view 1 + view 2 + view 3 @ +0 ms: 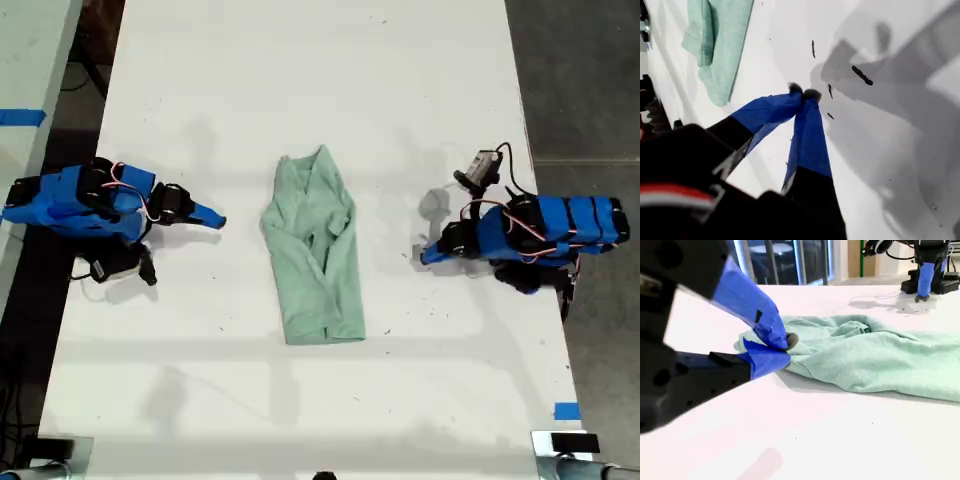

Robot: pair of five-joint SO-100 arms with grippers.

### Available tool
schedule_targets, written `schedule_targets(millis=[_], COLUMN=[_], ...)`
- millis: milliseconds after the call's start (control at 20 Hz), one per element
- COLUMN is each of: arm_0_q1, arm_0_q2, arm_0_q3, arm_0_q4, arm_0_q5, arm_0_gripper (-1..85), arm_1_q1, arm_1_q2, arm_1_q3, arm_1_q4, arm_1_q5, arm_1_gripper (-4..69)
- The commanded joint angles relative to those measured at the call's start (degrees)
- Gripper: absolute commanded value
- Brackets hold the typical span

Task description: Fold t shirt

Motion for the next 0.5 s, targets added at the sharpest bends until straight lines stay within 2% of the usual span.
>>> schedule_targets(millis=[0, 250, 450], arm_0_q1=[-0.88, -0.88, -0.79], arm_0_q2=[0.53, 0.53, 0.53], arm_0_q3=[0.18, 0.18, 0.18], arm_0_q4=[0.09, 0.18, 0.18], arm_0_q5=[-0.18, -0.18, -0.18], arm_0_gripper=[-0.2, -0.2, -0.2], arm_1_q1=[-0.09, -0.35, -1.41], arm_1_q2=[0.79, 0.79, 0.79], arm_1_q3=[2.99, 2.9, 2.55], arm_1_q4=[0.44, 0.44, 0.44], arm_1_q5=[1.05, 1.32, 4.39], arm_1_gripper=[0.2, 0.2, 0.2])
